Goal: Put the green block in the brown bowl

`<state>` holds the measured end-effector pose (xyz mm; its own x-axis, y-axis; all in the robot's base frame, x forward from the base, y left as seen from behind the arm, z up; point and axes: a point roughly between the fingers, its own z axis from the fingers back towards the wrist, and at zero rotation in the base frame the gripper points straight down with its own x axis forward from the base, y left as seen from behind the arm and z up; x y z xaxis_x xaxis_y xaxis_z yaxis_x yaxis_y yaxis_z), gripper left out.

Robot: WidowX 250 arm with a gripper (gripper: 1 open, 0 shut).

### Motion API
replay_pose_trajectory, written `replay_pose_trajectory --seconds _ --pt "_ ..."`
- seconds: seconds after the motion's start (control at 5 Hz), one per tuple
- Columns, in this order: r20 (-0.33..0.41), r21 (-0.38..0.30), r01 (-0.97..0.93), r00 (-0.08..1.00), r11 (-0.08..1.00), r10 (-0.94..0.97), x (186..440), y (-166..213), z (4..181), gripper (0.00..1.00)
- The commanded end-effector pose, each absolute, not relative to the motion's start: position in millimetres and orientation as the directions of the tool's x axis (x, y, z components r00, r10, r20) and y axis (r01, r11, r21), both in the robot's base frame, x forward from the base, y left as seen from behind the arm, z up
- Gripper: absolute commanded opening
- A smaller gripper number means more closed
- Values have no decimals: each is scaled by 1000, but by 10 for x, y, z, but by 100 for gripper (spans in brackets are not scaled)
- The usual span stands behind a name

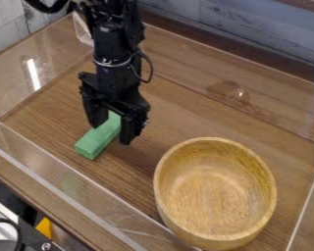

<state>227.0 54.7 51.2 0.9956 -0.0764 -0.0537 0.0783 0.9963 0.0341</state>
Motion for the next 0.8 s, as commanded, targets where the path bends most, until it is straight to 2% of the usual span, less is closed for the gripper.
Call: replay_pose_trajectory --seconds 0.0,0.2,0.4,0.6 --pt "-39 46 157 987 987 -155 2300 548 543 100" --pt "-44 47 181 983 982 -179 2311 548 423 0" --pt "-50 39 204 978 978 -202 2313 530 386 0" --pt "-52 25 158 986 987 -157 2251 519 515 0"
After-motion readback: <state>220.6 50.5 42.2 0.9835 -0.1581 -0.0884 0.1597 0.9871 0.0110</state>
